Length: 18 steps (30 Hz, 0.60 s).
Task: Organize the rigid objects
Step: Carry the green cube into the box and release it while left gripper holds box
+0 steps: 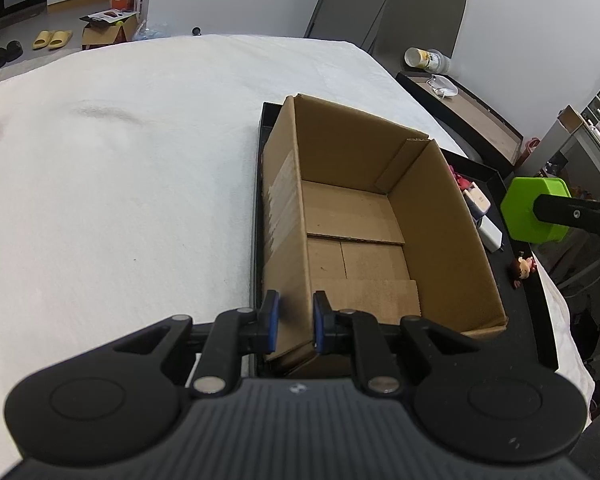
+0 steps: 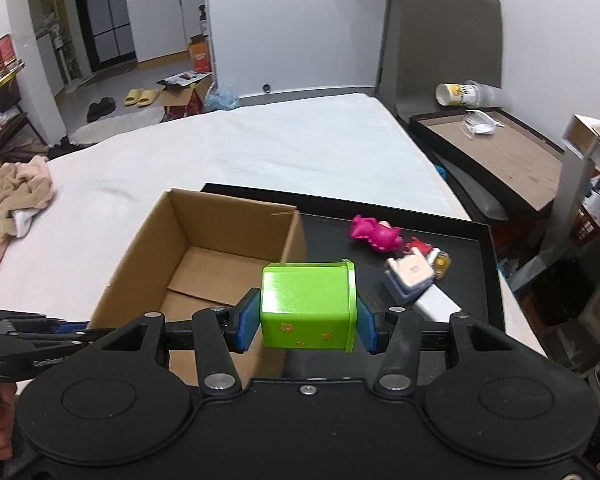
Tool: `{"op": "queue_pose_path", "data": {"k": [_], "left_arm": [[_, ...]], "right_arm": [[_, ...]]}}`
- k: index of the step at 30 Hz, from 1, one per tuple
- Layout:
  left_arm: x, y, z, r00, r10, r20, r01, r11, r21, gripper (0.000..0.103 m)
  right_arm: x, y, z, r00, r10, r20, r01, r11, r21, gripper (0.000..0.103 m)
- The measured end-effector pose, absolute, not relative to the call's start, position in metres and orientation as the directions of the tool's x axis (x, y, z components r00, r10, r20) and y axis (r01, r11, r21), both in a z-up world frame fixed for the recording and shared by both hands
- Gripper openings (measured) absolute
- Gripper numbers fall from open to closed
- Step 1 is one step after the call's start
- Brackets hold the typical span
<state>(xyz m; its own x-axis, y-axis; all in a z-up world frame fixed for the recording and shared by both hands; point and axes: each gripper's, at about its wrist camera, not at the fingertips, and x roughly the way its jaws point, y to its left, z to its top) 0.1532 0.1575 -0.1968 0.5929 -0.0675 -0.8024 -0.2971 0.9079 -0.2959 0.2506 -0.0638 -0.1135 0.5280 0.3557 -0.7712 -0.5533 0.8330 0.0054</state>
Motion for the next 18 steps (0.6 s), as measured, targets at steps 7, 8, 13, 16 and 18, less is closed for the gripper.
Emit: {"op": "queue_pose_path", "data": {"k": [7, 8, 13, 16, 18], "left_arm": [[0.152, 0.159, -0.198, 0.602, -0.08, -0.794, -0.287, 0.907, -0.309, 0.017], [0.152, 0.158, -0.198, 0.604, -0.081, -0.793, -0.282, 0.909, -0.308, 0.017], [0.151, 0.161, -0.199, 0.609, -0.091, -0.788, -0.275, 0.908, -0.317, 0.017], [0.15, 0.164, -0.2, 0.611, -0.101, -0.785, -0.277, 0.902, -0.332, 0.017], [0.15, 0.165, -0.2, 0.612, -0.103, -0.784, -0.28, 0.899, -0.337, 0.017]], "right_arm": [[0.244, -0.037, -0.111, 0.504, 0.375, -0.778, -0.584, 0.812, 0.013, 0.048], [0.245, -0.032, -0.111, 0.5, 0.377, -0.78, -0.586, 0.81, 0.015, 0.048], [0.245, -0.011, -0.116, 0.475, 0.385, -0.791, -0.614, 0.789, 0.015, 0.048], [0.247, 0.0, -0.122, 0.454, 0.378, -0.807, -0.618, 0.786, 0.021, 0.048], [0.248, 0.007, -0.126, 0.443, 0.375, -0.815, -0.623, 0.782, 0.021, 0.048]]}}
